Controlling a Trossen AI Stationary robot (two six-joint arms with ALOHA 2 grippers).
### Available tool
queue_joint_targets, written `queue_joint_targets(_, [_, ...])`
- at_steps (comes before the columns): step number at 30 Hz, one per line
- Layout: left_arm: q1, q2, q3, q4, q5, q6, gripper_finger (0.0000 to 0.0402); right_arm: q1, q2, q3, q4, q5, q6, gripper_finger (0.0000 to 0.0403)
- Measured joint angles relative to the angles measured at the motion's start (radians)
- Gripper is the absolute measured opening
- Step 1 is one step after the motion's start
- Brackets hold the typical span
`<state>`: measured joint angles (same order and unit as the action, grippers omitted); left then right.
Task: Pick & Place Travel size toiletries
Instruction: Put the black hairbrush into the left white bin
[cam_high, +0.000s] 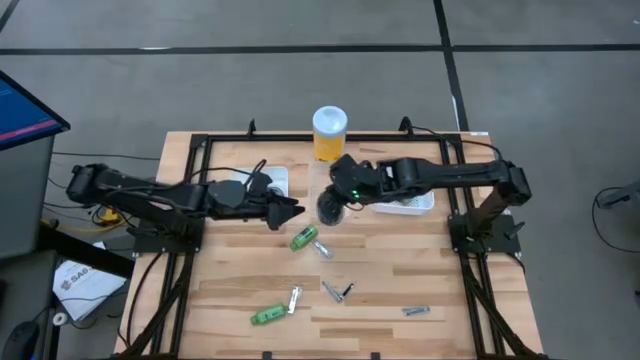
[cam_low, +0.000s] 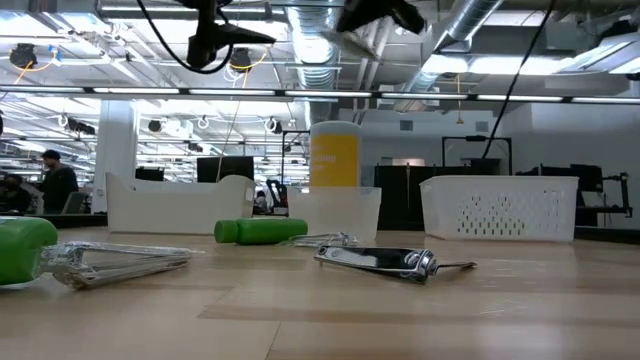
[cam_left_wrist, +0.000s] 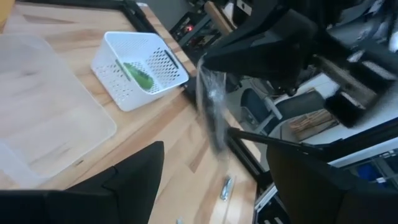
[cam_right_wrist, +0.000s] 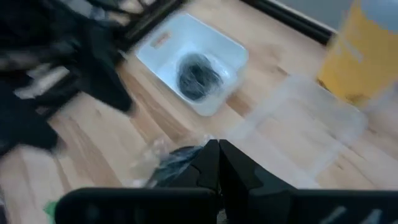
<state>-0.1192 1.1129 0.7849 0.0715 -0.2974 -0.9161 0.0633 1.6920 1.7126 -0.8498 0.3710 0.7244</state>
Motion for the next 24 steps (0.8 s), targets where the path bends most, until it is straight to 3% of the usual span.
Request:
queue_joint_targets(13, [0.023,0.088,0.000,0.068,0.003,0.022,0.0280,-0.003,0.129,0.146,0.010,-0.065,-0.092,0.0000])
queue_joint_targets(19, [0.023,0.109,0.000,0.077,0.074,0.043,0.0280,0.000,0.129,0.150,0.019,-0.080,-0.107,0.0000])
queue_joint_targets(24, [0.023,0.108,0.000,0.093,0.104,0.048,0.0242,0.000,0.129,0.149,0.020,-0.086,-0.124,0.0000])
